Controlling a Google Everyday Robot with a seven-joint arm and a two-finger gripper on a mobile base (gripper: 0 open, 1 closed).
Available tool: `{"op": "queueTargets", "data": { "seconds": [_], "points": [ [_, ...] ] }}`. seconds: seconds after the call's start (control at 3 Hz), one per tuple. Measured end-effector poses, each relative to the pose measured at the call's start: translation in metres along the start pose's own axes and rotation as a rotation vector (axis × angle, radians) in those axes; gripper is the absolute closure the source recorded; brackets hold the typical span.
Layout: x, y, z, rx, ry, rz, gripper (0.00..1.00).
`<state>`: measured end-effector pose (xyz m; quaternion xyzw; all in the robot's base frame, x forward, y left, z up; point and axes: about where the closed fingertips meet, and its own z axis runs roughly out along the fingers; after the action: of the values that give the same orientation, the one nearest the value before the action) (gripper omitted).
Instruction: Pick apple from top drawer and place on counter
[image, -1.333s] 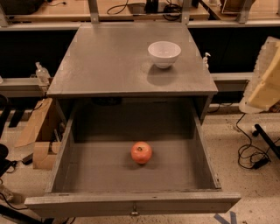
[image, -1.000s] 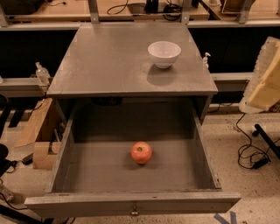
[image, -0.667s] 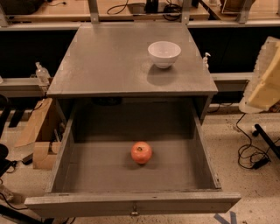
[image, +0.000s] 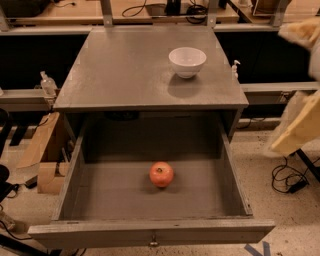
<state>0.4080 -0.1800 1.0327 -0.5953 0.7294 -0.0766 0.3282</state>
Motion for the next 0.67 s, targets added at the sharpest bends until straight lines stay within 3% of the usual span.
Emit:
{"op": "queueTargets", "data": {
  "seconds": [0.33, 0.67],
  "points": [
    [0.028, 0.022, 0.071, -0.052, -0.116, 0.039, 0.00],
    [0.025, 0.017, 0.154, -0.087, -0.317, 0.130, 0.00]
  ]
}}
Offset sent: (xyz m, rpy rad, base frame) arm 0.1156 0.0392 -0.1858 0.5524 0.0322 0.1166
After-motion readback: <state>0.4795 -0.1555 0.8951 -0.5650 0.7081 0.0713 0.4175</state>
